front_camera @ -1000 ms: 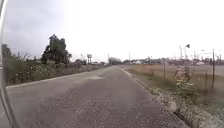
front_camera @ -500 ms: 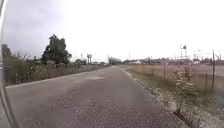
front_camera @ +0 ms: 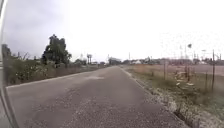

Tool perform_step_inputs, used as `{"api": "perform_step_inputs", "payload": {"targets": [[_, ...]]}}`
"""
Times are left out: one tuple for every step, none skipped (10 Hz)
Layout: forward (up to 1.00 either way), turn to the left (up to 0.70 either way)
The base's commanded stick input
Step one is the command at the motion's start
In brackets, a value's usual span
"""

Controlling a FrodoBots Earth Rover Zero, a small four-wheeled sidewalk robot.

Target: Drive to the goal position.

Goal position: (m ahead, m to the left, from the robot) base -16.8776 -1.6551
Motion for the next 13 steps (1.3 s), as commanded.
{"api": "perform_step_inputs", "payload": {"targets": [[0.08, 0.0], [0.07, 0.0], [0.08, 0.0], [0.08, 0.0], [0.08, 0.0], [0.08, 0.0], [0.08, 0.0], [0.08, 0.0], [0.08, 0.0], [0.08, 0.0], [0.08, 0.0], [0.07, 0.0], [0.08, 0.0]]}}
